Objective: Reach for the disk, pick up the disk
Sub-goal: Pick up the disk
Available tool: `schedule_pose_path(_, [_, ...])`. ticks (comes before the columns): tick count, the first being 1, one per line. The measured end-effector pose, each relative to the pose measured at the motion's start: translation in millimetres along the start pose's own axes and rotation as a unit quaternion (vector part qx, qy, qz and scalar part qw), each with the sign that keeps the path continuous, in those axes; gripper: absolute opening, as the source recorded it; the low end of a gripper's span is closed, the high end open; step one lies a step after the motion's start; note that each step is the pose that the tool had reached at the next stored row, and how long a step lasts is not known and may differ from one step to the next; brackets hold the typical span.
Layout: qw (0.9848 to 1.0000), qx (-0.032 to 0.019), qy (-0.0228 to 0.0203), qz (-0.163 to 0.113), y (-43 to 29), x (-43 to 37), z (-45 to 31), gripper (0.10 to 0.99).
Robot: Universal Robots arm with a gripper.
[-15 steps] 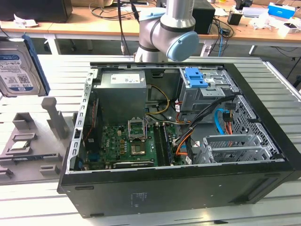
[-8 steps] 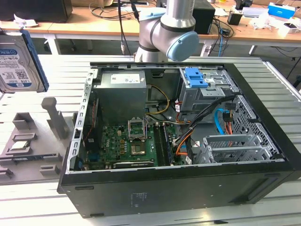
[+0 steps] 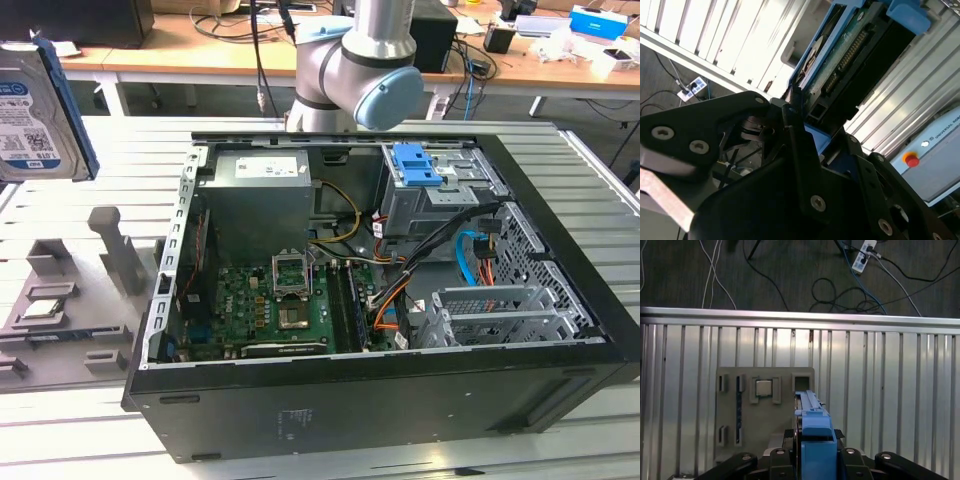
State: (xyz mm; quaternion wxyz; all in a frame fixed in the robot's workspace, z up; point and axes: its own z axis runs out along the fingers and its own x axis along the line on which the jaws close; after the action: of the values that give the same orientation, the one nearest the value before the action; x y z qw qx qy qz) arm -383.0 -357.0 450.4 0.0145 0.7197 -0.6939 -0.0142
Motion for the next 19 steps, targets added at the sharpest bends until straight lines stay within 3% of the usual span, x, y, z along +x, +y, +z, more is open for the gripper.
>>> schedule_pose_path(14, [1.0000,-0.0008,0.0000,0.000,-1.2,0.1,-34.8,0.369])
schedule_pose_path(19, [1.0000,-0.0013,0.0000,0.000,-1.9,0.1,-51.4,0.369])
